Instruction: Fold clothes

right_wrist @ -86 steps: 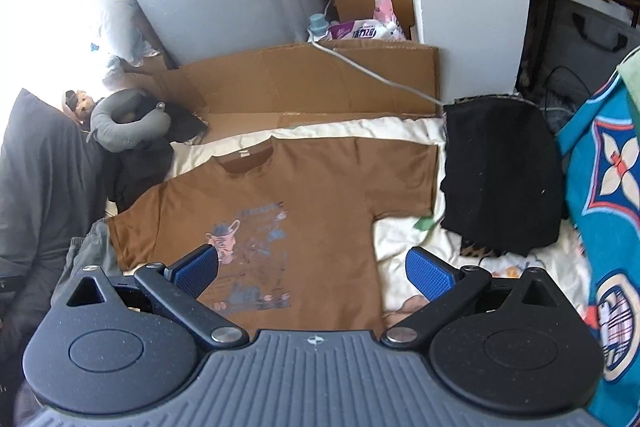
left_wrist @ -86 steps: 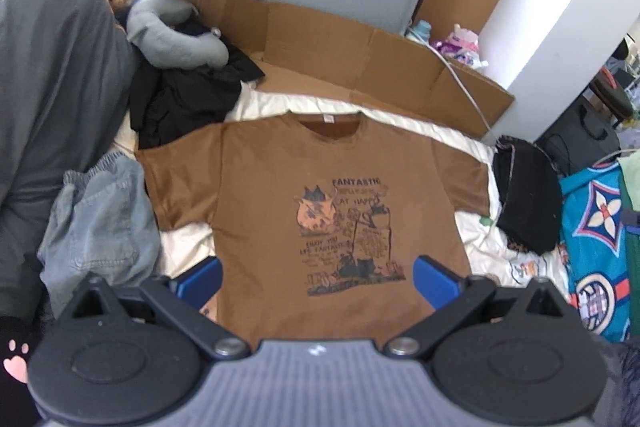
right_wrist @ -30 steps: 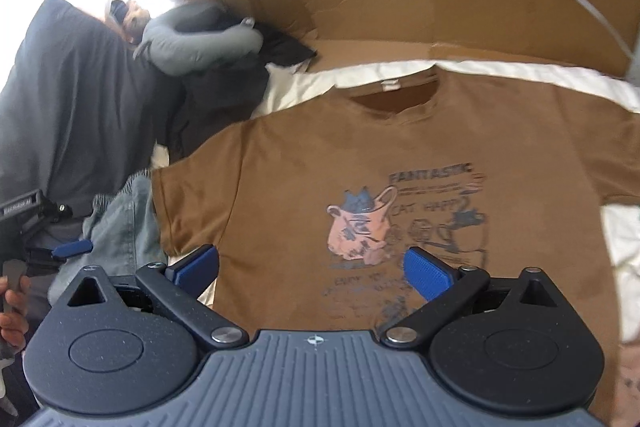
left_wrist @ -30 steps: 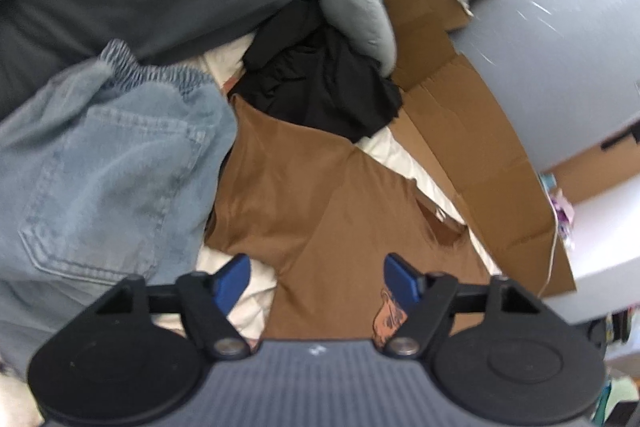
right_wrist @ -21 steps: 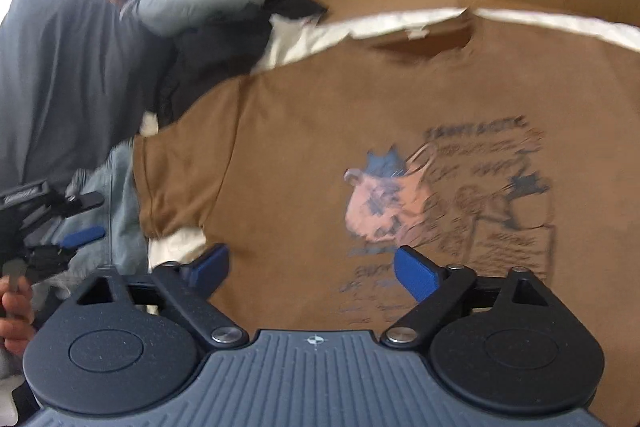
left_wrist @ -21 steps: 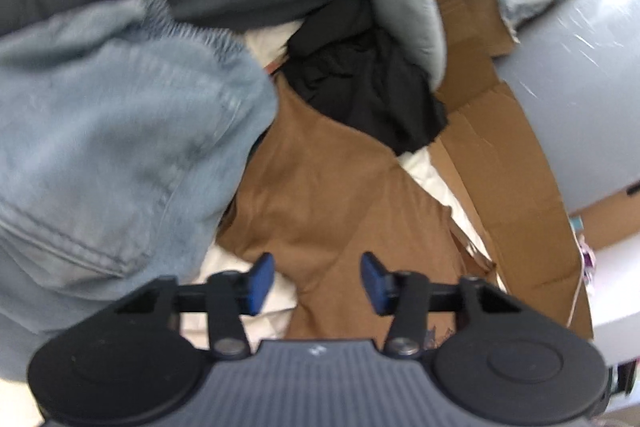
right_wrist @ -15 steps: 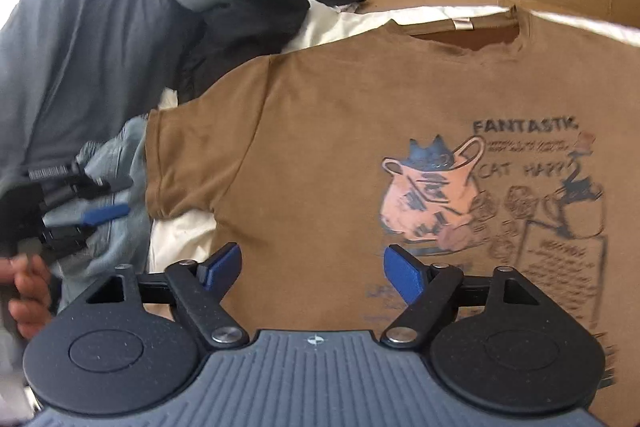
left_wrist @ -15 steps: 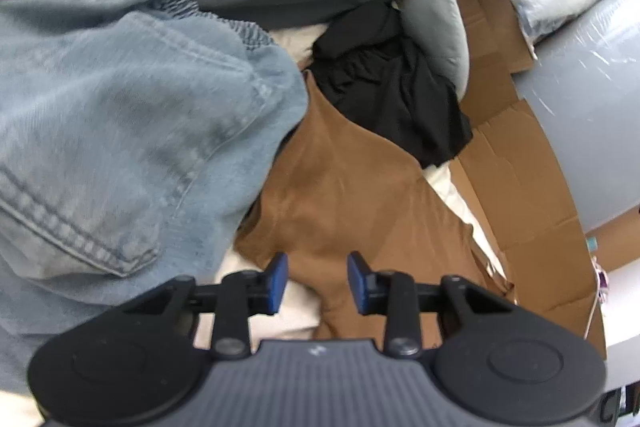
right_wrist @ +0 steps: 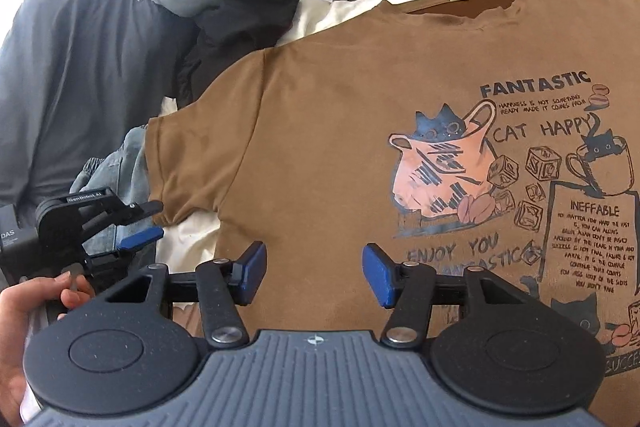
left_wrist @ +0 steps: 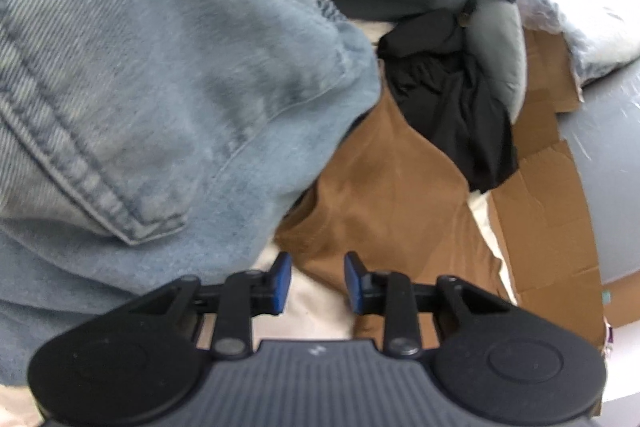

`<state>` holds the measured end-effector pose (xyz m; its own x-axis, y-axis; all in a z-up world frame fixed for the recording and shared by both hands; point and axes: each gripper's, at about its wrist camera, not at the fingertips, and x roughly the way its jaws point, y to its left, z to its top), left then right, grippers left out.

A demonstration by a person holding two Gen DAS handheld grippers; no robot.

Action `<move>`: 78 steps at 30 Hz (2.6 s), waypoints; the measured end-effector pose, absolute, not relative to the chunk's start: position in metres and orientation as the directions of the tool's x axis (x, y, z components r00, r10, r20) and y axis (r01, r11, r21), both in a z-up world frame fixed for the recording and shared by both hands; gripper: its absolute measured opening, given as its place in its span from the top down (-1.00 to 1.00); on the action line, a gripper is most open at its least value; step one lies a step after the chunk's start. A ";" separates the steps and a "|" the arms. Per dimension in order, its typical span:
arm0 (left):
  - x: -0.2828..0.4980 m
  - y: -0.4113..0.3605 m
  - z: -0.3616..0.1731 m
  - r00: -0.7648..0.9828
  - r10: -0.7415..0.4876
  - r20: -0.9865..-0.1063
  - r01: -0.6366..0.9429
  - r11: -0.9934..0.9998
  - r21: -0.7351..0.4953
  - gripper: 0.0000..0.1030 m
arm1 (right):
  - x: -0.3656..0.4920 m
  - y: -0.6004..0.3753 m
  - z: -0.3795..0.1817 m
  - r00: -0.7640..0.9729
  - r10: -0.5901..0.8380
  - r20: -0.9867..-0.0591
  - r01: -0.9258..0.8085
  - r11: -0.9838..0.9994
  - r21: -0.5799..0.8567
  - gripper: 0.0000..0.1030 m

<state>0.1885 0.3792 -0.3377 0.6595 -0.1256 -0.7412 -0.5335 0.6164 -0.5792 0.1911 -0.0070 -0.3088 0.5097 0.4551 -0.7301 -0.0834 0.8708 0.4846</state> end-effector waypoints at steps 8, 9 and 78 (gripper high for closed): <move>0.191 0.383 -0.354 0.672 -0.100 -0.734 -0.566 0.569 -0.596 0.39 | 0.196 -0.003 -0.316 0.492 0.440 -0.752 -0.051 0.876 0.479 0.02; 0.192 0.384 -0.356 0.675 -0.097 -0.732 -0.567 0.567 -0.598 0.39 | 0.196 -0.002 -0.316 0.491 0.441 -0.752 -0.051 0.876 0.480 0.03; 0.200 0.384 -0.338 0.831 -0.351 -0.432 -0.132 0.631 -0.765 0.89 | 0.267 0.102 -0.362 0.355 0.578 -0.735 -0.156 0.812 0.563 1.00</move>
